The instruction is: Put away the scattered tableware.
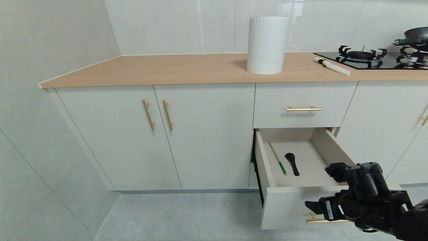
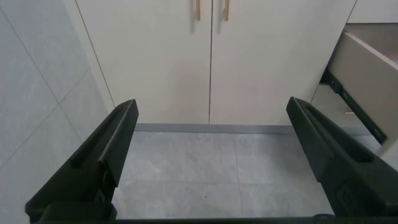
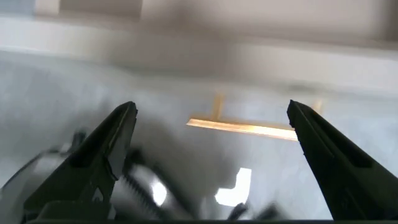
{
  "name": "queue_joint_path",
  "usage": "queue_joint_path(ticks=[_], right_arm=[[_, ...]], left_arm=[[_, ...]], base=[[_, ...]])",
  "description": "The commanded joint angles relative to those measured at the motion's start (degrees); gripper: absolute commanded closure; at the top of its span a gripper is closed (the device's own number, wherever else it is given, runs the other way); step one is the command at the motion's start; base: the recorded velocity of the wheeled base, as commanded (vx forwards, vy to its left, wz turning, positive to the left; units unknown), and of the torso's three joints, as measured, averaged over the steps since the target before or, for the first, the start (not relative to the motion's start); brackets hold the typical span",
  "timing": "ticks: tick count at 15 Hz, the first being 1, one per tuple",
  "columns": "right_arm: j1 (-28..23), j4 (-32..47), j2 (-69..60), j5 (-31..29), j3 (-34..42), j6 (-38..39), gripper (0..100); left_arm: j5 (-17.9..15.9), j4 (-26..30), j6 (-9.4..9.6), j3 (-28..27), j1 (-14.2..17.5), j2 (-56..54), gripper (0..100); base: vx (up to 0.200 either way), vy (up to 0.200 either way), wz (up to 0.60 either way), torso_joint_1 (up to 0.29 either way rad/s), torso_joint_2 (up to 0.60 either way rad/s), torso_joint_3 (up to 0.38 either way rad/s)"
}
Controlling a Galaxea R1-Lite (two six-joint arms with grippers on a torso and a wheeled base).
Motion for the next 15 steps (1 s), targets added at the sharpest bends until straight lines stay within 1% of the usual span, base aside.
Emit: queue_joint_path(ticks=[1,2,3,4,5,8,10,11,13,15], right_arm=[[-2.4,-0.6,3.0,0.1,-2.4,-2.3,0],[-2.8,-0.7,3.8,0.1,-3.4,-2.8,0],[-3.4,-0.7,6.1,0.1,-6.3,-3.1,0],[-3.8,-0.7,7.1,0.1,-7.6,-3.1,0],[-4.7,-0.7,9.7,0.1,-11.2,-3.2,0],[-6.3,-0.7,14.0,0.1,-17.7,-3.3,0],[-6.5,-0.6,16.9,0.1,-22.4,-3.3,0],[-6.7,-0.6,17.4,0.1,-23.3,-3.3,0],[-7.6,-0.6,20.4,0.1,-28.7,-3.3,0],[-8.1,-0.6,22.1,0.1,-31.9,-3.3,0]], left_arm=[[0.0,0.0,0.0,0.0,0.0,0.1,0],[0.0,0.0,-0.09,0.0,0.0,0.1,0],[0.0,0.0,0.0,0.0,0.0,0.1,0],[0.0,0.0,-0.09,0.0,0.0,0.1,0],[0.0,0.0,-0.09,0.0,0.0,0.1,0],[0.0,0.0,0.0,0.0,0.0,0.1,0],[0.0,0.0,0.0,0.0,0.0,0.1,0],[0.0,0.0,0.0,0.0,0.0,0.1,0],[0.0,0.0,-0.09,0.0,0.0,0.1,0],[0.0,0.0,0.0,0.0,0.0,0.1,0]], base=[[0.0,0.0,0.0,0.0,0.0,0.0],[0.0,0.0,0.0,0.0,0.0,0.0],[0.0,0.0,0.0,0.0,0.0,0.0],[0.0,0.0,0.0,0.0,0.0,0.0],[0.0,0.0,0.0,0.0,0.0,0.0],[0.0,0.0,0.0,0.0,0.0,0.0],[0.0,0.0,0.0,0.0,0.0,0.0],[0.0,0.0,0.0,0.0,0.0,0.0],[0.0,0.0,0.0,0.0,0.0,0.0],[0.0,0.0,0.0,0.0,0.0,0.0]])
